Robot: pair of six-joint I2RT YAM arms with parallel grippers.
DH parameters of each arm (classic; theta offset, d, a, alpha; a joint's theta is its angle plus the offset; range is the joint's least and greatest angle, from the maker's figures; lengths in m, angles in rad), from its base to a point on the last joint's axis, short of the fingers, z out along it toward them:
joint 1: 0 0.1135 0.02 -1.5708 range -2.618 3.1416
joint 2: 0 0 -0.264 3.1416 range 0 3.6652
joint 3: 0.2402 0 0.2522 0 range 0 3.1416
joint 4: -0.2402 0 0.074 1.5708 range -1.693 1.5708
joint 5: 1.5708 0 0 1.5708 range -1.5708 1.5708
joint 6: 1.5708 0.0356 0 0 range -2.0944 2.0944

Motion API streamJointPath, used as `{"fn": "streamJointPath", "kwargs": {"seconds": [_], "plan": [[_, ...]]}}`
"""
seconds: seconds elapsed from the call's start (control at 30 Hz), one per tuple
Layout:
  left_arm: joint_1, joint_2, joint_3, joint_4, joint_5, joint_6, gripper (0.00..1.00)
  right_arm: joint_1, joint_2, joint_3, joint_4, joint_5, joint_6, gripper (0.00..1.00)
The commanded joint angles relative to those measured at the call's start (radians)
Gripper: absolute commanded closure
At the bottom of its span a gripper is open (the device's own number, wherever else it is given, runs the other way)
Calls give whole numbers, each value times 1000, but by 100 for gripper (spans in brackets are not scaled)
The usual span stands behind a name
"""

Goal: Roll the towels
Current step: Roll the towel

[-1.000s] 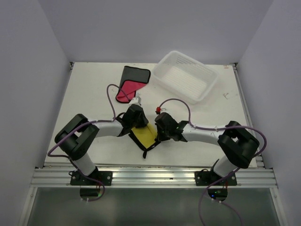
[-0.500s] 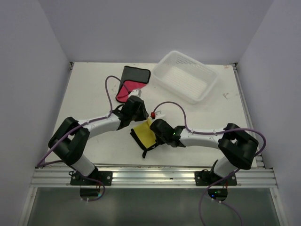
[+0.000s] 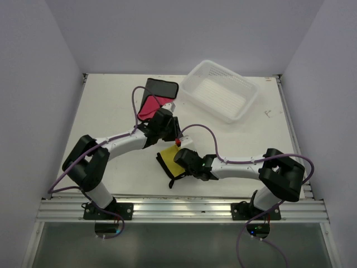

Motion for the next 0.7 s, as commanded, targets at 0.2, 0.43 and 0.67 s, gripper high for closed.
{"fn": "streamJointPath", "kwargs": {"seconds": [0.2, 0.43, 0.67], "plan": [[-48, 52, 50, -76, 31, 9, 62, 18, 11, 21, -11, 62, 7, 100], [-83, 9, 68, -113, -58, 13, 62, 20, 28, 22, -8, 50, 9, 100], [-88, 50, 102, -119, -52, 22, 62, 20, 30, 19, -5, 48, 15, 100]]}}
